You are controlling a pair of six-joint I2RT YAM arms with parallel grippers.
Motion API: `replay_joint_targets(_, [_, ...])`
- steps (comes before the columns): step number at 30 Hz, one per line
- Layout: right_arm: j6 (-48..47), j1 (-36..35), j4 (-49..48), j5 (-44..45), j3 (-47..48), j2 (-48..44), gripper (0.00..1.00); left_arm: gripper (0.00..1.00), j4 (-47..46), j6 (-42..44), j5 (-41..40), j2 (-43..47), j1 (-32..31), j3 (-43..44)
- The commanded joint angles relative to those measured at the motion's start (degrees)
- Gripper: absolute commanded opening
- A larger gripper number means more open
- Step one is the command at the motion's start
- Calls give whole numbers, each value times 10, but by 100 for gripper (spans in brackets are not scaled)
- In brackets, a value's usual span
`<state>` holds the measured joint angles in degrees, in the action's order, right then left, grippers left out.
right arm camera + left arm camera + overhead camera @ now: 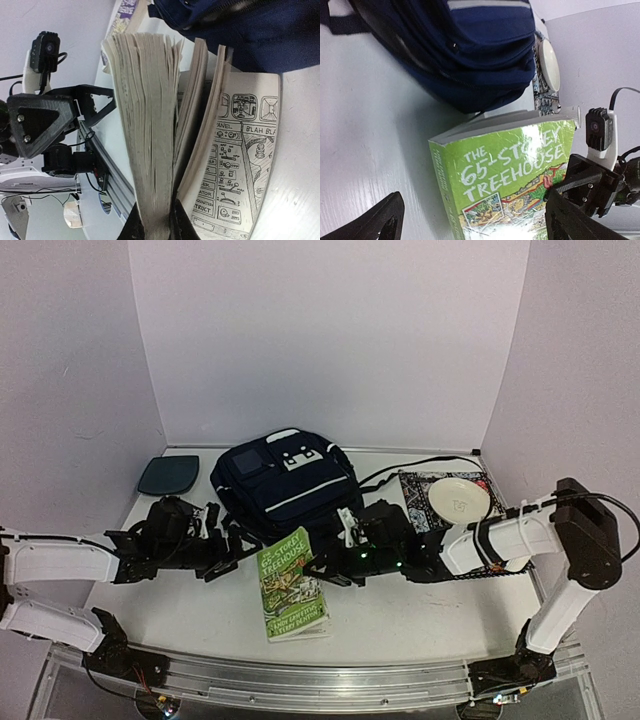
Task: Pack the student bag
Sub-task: Pick up the book from the center of the board, then pass from the right arm to the left
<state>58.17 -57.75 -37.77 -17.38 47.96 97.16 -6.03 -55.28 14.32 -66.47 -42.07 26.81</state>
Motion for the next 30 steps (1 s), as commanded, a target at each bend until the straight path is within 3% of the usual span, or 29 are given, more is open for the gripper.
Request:
replay_joint_targets(1, [-20, 13, -90, -34, 4, -68, 0, 100, -36, 40, 21, 24, 26, 4])
replay_joint_targets(18, [-61, 35, -128, -71, 2, -142, 0, 96, -214, 18, 194, -44, 26, 37])
replay_joint_targets(25, [-63, 38, -139, -73, 7, -130, 0, 85, -298, 5, 247, -41, 24, 40])
replay_joint_targets(30, [-57, 47, -149, -77, 10, -112, 0, 70, -334, -16, 266, -34, 24, 45])
